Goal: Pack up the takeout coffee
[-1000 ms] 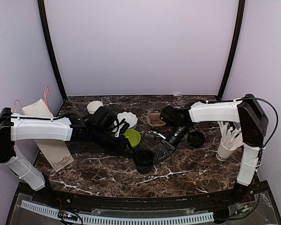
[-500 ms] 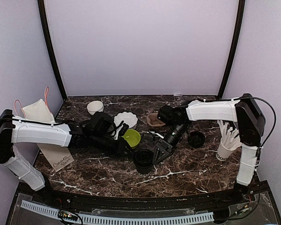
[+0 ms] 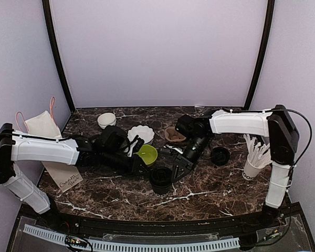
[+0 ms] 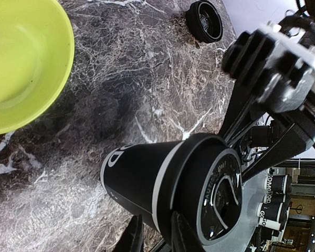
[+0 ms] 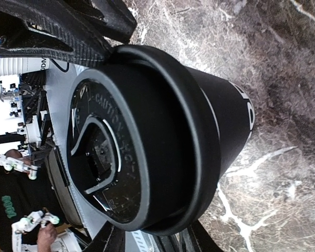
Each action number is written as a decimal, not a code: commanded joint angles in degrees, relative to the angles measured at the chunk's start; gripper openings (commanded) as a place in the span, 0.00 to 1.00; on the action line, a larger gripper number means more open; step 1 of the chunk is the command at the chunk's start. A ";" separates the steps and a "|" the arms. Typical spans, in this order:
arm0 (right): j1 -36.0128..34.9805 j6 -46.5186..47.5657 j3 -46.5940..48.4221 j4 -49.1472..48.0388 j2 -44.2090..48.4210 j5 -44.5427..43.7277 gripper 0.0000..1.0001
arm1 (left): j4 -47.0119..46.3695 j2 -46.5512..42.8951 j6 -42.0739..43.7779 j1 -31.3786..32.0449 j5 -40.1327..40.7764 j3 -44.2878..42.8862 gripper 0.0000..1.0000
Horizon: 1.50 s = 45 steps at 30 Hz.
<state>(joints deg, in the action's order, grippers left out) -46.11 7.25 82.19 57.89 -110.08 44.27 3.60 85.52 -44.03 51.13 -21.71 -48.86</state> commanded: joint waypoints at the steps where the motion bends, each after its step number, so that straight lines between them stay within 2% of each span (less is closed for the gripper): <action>1: 1.28 3.26 0.01 -8.35 -2.52 -20.98 0.34 | 15.29 0.66 2.43 0.25 5.83 1.67 0.22; 6: 1.28 5.95 2.02 -6.00 0.46 -13.87 0.35 | 15.40 -2.18 3.97 0.66 6.53 -1.44 0.25; 10: 1.28 7.37 3.09 -4.19 2.43 -11.95 0.38 | 15.07 -3.93 4.99 1.22 6.86 -4.83 0.31; 20: 1.28 9.72 2.81 -2.21 6.32 -14.03 0.43 | 14.96 -6.85 6.43 1.67 8.31 -8.80 0.46; 24: 1.29 13.80 3.46 -1.15 9.19 -16.53 0.44 | 17.40 -8.33 9.26 1.68 11.49 -11.21 0.54; 27: 1.21 18.10 3.81 -1.77 12.18 -18.27 0.47 | 19.15 -10.14 13.21 1.65 17.71 -11.68 0.60; 32: -0.70 24.76 5.81 -3.77 15.41 -18.55 0.57 | 22.13 -10.46 16.02 1.49 26.60 -13.27 0.71; 38: -6.52 30.40 8.39 -5.47 12.59 -22.60 0.68 | 23.10 -12.81 14.01 0.44 32.65 -12.93 0.73; 39: -7.68 31.02 9.02 -5.37 11.08 -23.09 0.72 | 23.01 -13.75 13.32 0.25 33.12 -12.58 0.73; 41: -9.15 31.68 9.79 -5.21 9.31 -23.22 0.96 | 22.69 -15.03 12.70 0.19 33.85 -11.99 0.73; 45: -11.71 32.78 9.38 -5.89 7.17 -24.90 0.98 | 22.71 -17.19 12.28 0.04 34.75 -11.04 0.74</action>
<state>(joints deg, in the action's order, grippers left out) -55.70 37.34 90.91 52.73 -100.92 21.93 25.41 71.83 -30.87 51.59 10.11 -60.95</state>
